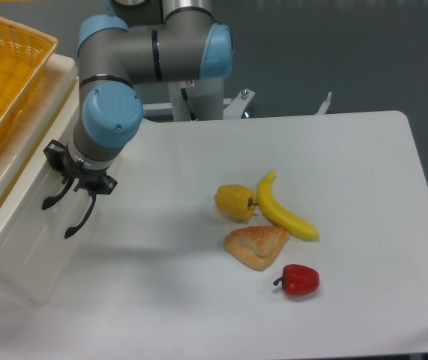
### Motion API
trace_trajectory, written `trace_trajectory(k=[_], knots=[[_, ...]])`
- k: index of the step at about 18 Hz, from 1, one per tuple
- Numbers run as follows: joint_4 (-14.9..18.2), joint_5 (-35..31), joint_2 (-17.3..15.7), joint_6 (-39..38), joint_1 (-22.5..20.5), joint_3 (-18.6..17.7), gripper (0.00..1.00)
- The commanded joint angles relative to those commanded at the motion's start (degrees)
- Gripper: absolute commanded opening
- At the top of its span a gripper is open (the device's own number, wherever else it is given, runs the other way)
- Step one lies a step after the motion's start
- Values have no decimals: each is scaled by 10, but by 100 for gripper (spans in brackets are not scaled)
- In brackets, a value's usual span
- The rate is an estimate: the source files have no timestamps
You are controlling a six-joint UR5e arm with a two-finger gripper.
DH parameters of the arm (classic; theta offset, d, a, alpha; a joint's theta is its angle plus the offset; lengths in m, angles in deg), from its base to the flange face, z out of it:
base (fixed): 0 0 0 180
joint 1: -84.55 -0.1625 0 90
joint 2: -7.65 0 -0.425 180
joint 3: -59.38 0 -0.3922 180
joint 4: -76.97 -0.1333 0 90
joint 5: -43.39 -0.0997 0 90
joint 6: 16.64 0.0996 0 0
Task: Slide the top white drawer open
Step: 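Close the gripper around the black handle of the upper drawer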
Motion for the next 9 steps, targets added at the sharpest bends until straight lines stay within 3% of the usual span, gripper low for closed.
trace_trajectory(k=[9], knots=[[0,-1,0,1,-5,4,25]])
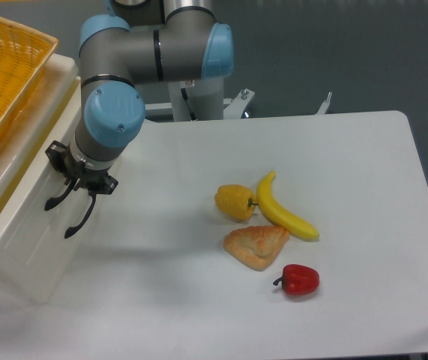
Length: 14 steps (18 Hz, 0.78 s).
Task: Slide the top white drawer open
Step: 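Close the gripper around the black handle of the upper drawer, then pull the handle outward, sliding the upper drawer open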
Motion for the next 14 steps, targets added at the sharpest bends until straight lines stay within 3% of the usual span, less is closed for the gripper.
trace_trajectory(k=[14], knots=[[-2,-28,-2,1,-25,5,25]])
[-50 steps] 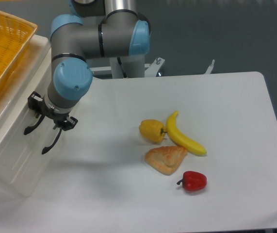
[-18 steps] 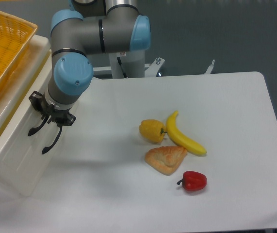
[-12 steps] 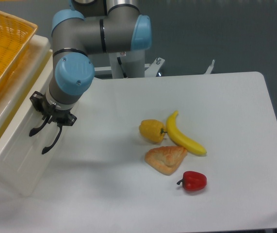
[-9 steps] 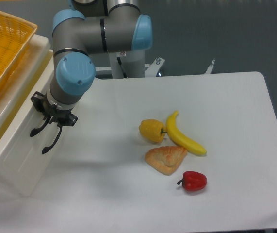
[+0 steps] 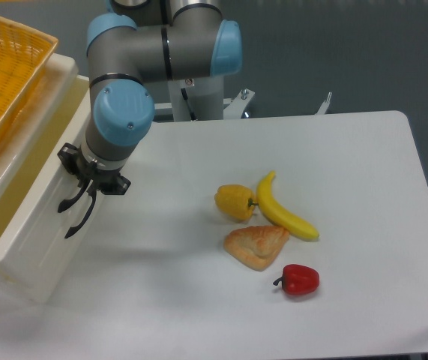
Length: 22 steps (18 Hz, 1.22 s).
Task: Slide the top white drawer open
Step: 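Pull the handle outward, sliding the upper drawer open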
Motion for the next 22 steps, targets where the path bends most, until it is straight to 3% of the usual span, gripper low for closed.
trace_trajectory(k=[22], knots=[[1,-16,11,32,-49,16,25]])
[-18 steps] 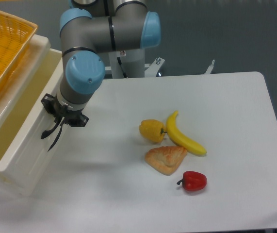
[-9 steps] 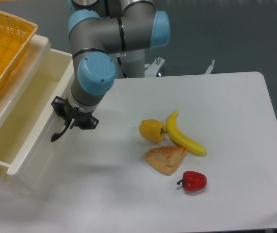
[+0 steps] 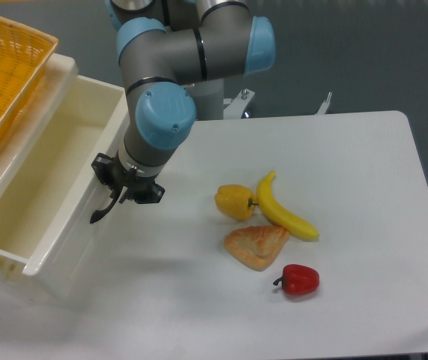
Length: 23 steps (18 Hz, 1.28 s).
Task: Slide the top white drawer open
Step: 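Pull the handle outward, sliding the upper drawer open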
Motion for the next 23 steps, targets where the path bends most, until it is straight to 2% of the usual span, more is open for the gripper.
trace_trajectory(k=[7,14,23], knots=[[-1,-2,1,14,-18,0,25],[-1,-4,16,14,-23,18,25],[2,-3,20,34,-32,20,25]])
